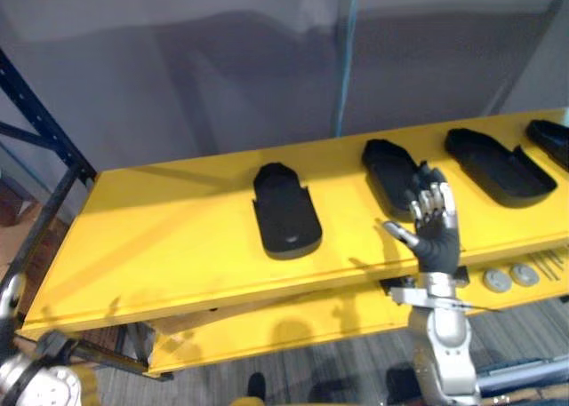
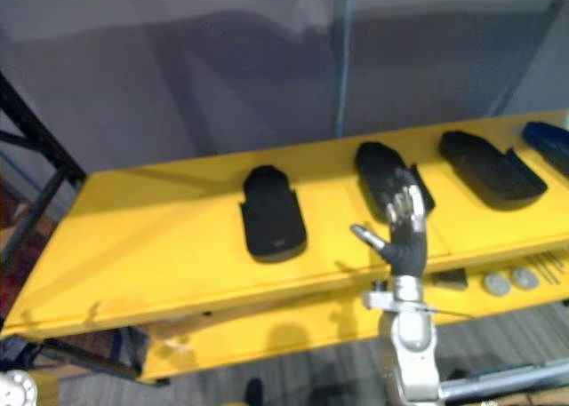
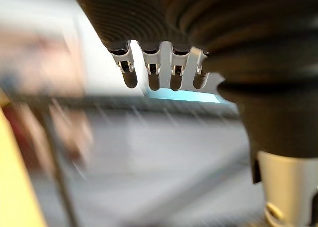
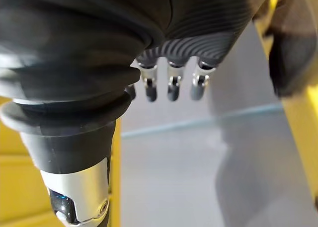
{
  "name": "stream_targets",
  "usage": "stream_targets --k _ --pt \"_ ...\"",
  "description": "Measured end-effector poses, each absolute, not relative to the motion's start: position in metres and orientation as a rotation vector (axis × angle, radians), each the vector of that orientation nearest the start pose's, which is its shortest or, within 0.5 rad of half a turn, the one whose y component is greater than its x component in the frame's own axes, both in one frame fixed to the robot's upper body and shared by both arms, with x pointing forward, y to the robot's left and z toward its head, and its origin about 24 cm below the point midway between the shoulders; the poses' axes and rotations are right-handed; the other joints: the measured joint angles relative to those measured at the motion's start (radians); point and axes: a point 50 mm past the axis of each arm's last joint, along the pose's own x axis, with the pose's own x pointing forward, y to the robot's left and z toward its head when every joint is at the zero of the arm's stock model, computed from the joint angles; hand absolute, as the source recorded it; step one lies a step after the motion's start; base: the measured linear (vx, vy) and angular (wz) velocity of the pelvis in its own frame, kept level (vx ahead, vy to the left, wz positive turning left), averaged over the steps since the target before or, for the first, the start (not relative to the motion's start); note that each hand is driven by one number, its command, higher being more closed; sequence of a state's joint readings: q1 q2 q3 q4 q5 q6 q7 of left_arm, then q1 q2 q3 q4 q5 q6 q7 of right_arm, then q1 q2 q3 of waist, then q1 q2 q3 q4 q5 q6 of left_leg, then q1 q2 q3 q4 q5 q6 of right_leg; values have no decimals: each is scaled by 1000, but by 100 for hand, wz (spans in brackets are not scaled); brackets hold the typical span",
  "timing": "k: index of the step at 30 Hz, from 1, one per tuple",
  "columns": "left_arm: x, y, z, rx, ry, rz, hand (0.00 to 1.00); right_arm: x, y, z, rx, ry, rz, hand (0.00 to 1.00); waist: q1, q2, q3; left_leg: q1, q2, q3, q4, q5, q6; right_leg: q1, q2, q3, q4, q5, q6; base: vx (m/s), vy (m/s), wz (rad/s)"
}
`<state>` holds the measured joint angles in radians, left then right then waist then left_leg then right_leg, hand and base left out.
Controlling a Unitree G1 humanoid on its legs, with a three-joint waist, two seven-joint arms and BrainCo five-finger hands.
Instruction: Walk over and take plastic housings, then place them on the shelf
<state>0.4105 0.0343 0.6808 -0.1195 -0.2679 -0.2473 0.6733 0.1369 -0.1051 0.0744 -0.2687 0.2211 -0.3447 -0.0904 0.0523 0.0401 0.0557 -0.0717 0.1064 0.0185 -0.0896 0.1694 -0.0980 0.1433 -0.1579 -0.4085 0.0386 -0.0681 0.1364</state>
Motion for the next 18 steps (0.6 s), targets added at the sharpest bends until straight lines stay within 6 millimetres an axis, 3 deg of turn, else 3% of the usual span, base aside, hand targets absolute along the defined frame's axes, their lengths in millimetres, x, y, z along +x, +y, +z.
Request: stream_targets --k 4,5,10,15,18 --pt "33 333 -25 -37 214 1546 0 218 -156 100 167 -445 -18 0 11 -14 -6 2 -3 -21 0 -1 1 14 1 -24 4 -13 0 19 -19 16" --pt "30 330 -33 -44 251 1542 0 218 -155 99 168 -440 -17 0 13 -16 -7 1 -3 -24 0 -2 2 14 1 -26 6 -16 1 -8 -21 13" --pt "13 298 -91 -130 567 1330 0 220 -146 93 172 -402 21 0 16 -28 -2 -4 2 -25 0 -2 2 2 3 -26 10 -28 5 -5 -6 0" --pt "3 274 -119 -225 717 1204 0 220 -134 88 180 -374 84 0 7 -53 13 1 6 -6 0 -5 -3 -9 2 -3 15 -25 1 14 -5 -12" --pt "9 264 -129 -255 770 1120 0 220 -127 82 184 -346 116 0 -3 -61 20 5 7 -1 0 -8 -6 -9 0 3 19 -26 -1 9 -6 -3"
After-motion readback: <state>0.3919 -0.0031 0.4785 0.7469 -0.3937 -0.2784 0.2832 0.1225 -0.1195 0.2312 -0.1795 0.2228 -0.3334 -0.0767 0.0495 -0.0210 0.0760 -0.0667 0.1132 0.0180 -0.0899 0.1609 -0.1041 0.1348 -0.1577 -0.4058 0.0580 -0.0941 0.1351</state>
